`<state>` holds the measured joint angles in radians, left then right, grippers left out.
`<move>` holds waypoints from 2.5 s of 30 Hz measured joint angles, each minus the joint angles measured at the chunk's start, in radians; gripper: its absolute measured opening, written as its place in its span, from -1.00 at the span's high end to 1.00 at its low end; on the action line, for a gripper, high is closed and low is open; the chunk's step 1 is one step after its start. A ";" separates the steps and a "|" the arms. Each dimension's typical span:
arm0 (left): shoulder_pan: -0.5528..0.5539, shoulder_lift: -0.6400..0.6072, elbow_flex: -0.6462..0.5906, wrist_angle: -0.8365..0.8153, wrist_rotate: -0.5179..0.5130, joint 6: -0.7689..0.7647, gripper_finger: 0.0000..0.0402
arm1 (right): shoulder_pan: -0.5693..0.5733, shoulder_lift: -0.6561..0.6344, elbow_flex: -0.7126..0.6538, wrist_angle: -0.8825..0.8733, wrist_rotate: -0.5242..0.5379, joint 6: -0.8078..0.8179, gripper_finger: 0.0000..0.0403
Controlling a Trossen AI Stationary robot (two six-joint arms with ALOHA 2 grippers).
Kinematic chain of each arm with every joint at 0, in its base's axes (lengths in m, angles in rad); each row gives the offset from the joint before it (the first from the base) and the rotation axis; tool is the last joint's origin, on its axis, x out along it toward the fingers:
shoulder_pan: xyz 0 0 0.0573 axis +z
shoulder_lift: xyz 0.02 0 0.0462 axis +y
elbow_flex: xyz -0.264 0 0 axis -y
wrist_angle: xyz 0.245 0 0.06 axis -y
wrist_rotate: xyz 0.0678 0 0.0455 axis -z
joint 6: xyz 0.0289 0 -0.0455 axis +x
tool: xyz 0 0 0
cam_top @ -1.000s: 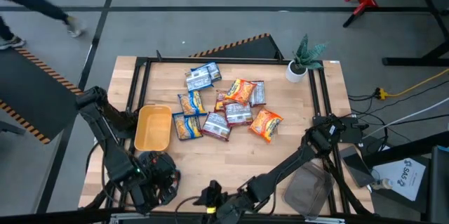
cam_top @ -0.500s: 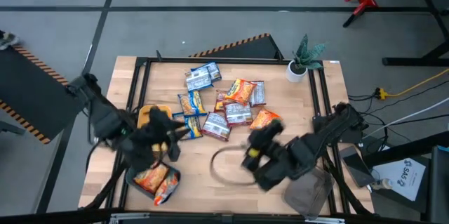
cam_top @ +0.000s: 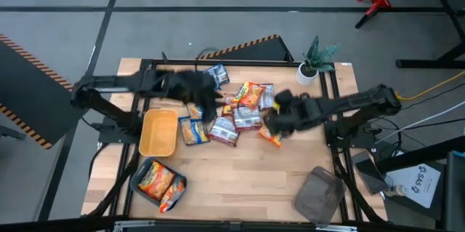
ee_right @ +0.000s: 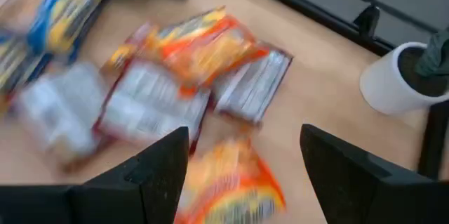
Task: Sort Maruchan noodles
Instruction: Put the orange noodle pack into the blue bin
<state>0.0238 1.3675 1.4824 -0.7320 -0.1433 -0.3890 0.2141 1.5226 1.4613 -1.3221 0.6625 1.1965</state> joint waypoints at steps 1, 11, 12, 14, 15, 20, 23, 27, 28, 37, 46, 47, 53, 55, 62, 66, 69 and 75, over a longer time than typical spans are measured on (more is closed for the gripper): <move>0.061 0.000 -0.024 0.018 0.074 0.027 0.28 | -0.042 -0.029 -0.056 0.049 0.001 -0.021 -0.29; 0.509 0.056 -0.356 0.623 0.578 -0.046 0.27 | -0.452 -0.156 -0.461 0.727 -0.287 -0.246 -0.29; 0.532 0.076 -0.375 0.673 0.603 -0.070 0.26 | -0.481 -0.145 -0.486 0.792 -0.312 -0.250 -0.29; 0.563 0.123 -0.396 0.743 0.652 -0.121 0.25 | -0.538 -0.123 -0.537 0.880 -0.370 -0.248 -0.29; 0.572 0.147 -0.402 0.761 0.672 -0.143 0.24 | -0.556 -0.108 -0.552 0.935 -0.393 -0.236 -0.29; 0.575 0.251 -0.404 0.885 0.683 -0.227 0.20 | -0.620 -0.028 -0.568 1.071 -0.437 -0.252 -0.29; 0.567 0.302 -0.404 0.907 0.659 -0.271 0.20 | -0.655 0.012 -0.565 1.138 -0.446 -0.289 -0.29; 0.562 0.340 -0.403 0.908 0.624 -0.309 0.20 | -0.703 0.065 -0.568 1.140 -0.507 -0.335 -0.29; 0.562 0.348 -0.403 0.909 0.622 -0.318 0.20 | -0.713 0.075 -0.568 1.152 -0.533 -0.346 -0.29; 0.522 0.414 -0.403 0.903 0.601 -0.368 0.20 | -0.705 0.141 -0.567 1.153 -0.635 -0.390 -0.29; 0.481 0.442 -0.403 0.782 0.520 -0.335 0.20 | -0.705 0.145 -0.567 1.264 -0.768 -0.389 -0.29; 0.478 0.441 -0.403 0.764 0.504 -0.327 0.20 | -0.705 0.145 -0.567 1.264 -0.762 -0.389 -0.29; 0.470 0.441 -0.403 0.716 0.463 -0.265 0.20 | -0.704 0.145 -0.567 1.262 -0.762 -0.387 -0.29; 0.466 0.441 -0.403 0.710 0.459 -0.263 0.20 | -0.704 0.147 -0.567 1.263 -0.778 -0.377 -0.29; 0.448 0.454 -0.402 0.629 0.422 -0.229 0.20 | -0.680 0.191 -0.567 1.274 -0.815 -0.337 -0.29; 0.436 0.476 -0.400 0.617 0.431 -0.228 0.20 | -0.655 0.207 -0.565 1.305 -0.813 -0.332 -0.29; 0.430 0.485 -0.400 0.623 0.435 -0.219 0.20 | -0.642 0.210 -0.567 1.340 -0.813 -0.332 -0.29; 0.427 0.487 -0.401 0.620 0.433 -0.201 0.20 | -0.642 0.211 -0.564 1.361 -0.830 -0.319 -0.29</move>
<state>0.4503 1.8542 1.0817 -0.1117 0.2899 -0.5903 -0.4274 1.7336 0.8974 0.0391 -0.1677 0.8772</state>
